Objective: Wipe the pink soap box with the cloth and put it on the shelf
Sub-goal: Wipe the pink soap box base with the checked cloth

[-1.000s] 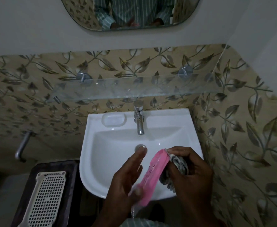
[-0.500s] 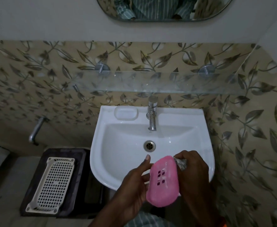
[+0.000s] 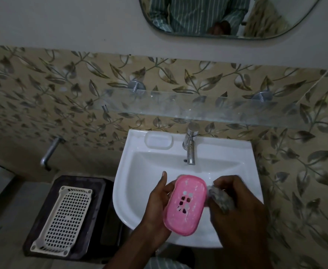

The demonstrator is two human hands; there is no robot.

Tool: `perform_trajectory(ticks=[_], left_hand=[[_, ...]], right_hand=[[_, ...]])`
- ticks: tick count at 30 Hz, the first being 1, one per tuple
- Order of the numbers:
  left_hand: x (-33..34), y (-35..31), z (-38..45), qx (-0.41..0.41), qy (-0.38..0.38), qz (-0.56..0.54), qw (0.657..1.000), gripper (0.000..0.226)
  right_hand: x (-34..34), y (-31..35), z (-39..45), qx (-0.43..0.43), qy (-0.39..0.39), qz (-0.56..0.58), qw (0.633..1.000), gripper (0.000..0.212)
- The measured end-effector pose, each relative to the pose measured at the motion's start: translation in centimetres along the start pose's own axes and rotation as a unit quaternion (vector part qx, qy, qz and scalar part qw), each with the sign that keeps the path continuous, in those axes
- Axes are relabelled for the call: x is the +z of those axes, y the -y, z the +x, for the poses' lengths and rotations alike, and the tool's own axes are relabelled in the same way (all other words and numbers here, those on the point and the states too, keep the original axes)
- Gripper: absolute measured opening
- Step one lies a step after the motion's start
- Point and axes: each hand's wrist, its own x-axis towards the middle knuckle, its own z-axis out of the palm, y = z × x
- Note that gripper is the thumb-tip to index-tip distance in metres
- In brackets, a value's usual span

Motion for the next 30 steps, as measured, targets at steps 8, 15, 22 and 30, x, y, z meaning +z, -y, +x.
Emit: perform_trajectory(ticks=[8, 15, 22, 30], left_hand=[[-0.6, -2.0, -0.8, -0.052, 0.139, -0.069, 0.986, 0.065], [-1.3, -3.8, -0.6, -0.041, 0.16, -0.082, 0.983, 0.067], [-1.4, -5.5, 0.1, -0.026, 0.213, -0.077, 0.974, 0.066], [0.0, -6.1, 0.5, -0.012, 0.193, -0.003, 0.981, 0.048]], right_hand=[[2.2, 0.9, 0.3, -0.064, 0.053, -0.019, 0.996, 0.026], [1.8, 1.3, 1.4, 0.037, 0.035, 0.018, 0.999, 0.039], [-0.1, 2.4, 2.3, 0.075, 0.064, 0.138, 0.986, 0.038], [1.1, 5.0, 4.0, -0.022, -0.018, 0.123, 0.992, 0.028]])
